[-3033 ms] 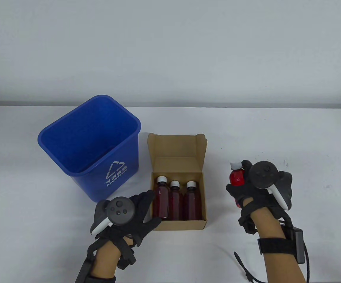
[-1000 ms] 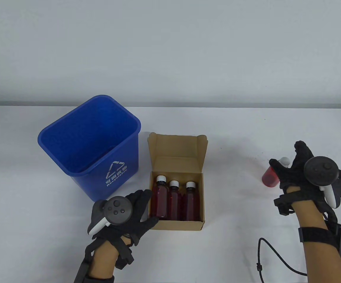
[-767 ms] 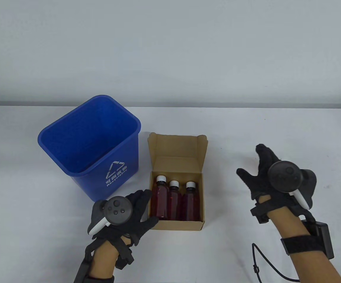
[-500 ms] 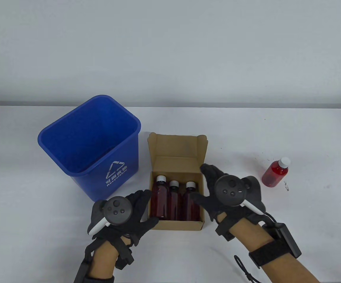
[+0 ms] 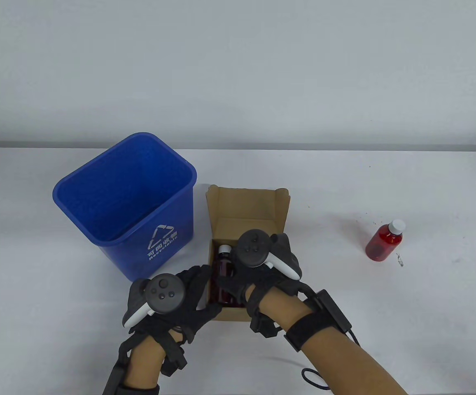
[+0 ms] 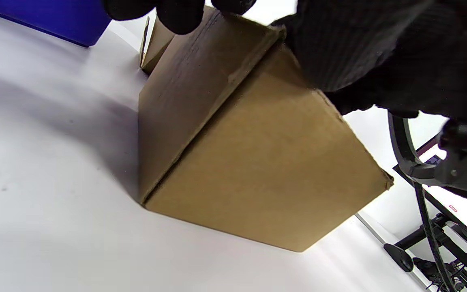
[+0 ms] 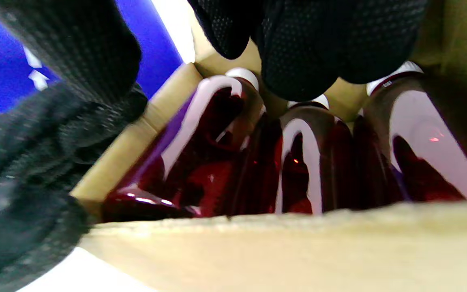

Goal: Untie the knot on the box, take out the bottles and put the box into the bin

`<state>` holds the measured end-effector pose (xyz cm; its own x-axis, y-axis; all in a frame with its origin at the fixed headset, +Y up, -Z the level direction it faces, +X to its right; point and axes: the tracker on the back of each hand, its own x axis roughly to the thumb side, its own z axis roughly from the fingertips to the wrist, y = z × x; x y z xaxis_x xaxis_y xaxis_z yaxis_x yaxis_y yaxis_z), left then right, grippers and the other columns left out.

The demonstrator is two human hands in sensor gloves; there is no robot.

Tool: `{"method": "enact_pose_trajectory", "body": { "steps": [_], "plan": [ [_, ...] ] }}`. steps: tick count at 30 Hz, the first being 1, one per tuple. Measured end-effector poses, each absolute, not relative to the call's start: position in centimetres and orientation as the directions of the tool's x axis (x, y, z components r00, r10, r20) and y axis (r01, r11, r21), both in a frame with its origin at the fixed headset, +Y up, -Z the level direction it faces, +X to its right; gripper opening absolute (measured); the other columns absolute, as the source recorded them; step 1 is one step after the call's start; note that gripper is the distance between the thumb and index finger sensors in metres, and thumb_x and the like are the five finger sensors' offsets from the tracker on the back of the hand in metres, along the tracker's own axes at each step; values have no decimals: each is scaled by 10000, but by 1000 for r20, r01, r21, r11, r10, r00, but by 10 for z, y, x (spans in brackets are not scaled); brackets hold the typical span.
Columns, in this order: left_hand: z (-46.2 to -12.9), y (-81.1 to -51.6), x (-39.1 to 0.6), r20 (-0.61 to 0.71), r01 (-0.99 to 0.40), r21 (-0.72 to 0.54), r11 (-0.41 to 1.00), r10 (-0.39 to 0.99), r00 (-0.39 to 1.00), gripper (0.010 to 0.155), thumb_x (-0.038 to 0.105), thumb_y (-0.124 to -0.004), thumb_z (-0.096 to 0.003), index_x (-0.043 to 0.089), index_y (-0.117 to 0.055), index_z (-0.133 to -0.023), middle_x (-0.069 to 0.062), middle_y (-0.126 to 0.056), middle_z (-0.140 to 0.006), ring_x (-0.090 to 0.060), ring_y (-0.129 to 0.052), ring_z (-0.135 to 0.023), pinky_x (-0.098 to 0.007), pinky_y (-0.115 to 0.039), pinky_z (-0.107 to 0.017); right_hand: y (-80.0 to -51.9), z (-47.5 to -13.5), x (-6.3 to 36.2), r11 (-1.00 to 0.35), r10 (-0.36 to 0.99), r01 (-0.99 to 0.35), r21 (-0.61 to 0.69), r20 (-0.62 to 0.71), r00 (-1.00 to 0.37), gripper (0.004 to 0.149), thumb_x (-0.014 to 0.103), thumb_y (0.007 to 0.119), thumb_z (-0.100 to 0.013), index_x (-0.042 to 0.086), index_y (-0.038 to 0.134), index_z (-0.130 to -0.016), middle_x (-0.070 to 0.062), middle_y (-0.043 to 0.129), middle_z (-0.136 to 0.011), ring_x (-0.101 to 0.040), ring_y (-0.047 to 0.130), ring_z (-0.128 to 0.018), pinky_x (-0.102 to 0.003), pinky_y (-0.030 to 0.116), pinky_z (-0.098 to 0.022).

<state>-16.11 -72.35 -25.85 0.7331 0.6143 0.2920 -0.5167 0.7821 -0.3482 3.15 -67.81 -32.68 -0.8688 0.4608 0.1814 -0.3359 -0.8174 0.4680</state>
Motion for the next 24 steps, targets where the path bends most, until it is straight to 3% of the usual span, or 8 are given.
{"method": "enact_pose_trajectory", "body": {
  "steps": [8, 15, 17, 21, 24],
  "plan": [
    [-259, -724, -161, 291, -519, -353, 779, 618, 730, 920, 540, -762, -501, 165, -226, -1147, -194, -314, -1163, -567, -346, -1048, -775, -331, -715, -696, -347, 25, -759, 458, -342, 554, 80, -885, 817, 529, 751, -465, -26, 490, -1004, -281, 380, -1021, -380, 790, -693, -459, 737, -463],
    [-260, -725, -161, 284, -531, -373, 761, 639, 715, 914, 526, -761, -504, 164, -217, -1142, -221, -345, -1157, -571, -378, -1045, -778, -337, -714, -711, -360, 23, -606, 474, -331, 723, -6, -880, 887, 565, 727, -467, -49, 402, -1021, -292, 262, -1031, -329, 720, -687, -439, 699, -486],
    [-260, -725, -161, 285, -532, -375, 759, 640, 713, 912, 520, -762, -505, 162, -216, -1142, -185, -354, -1163, -572, -380, -1046, -777, -340, -715, -714, -361, 23, -555, 476, -308, 772, -9, -880, 948, 592, 745, -456, -51, 345, -1027, -269, 151, -1028, -300, 668, -697, -440, 671, -504],
    [-260, -725, -161, 279, -542, -380, 750, 651, 706, 917, 506, -775, -501, 156, -217, -1138, -192, -351, -1159, -568, -388, -1046, -777, -344, -716, -715, -362, 18, -543, 450, -262, 798, 13, -893, 1026, 606, 803, -423, -53, 298, -1026, -262, 97, -1017, -286, 638, -708, -441, 655, -524],
    [-261, -725, -160, 280, -540, -376, 753, 648, 709, 923, 494, -786, -493, 147, -219, -1134, -224, -353, -1152, -566, -400, -1047, -774, -356, -721, -716, -362, 17, -534, 477, -301, 790, -13, -879, 1023, 579, 841, -408, -50, 320, -1023, -256, 111, -1017, -282, 649, -699, -437, 660, -524]
  ]
}}
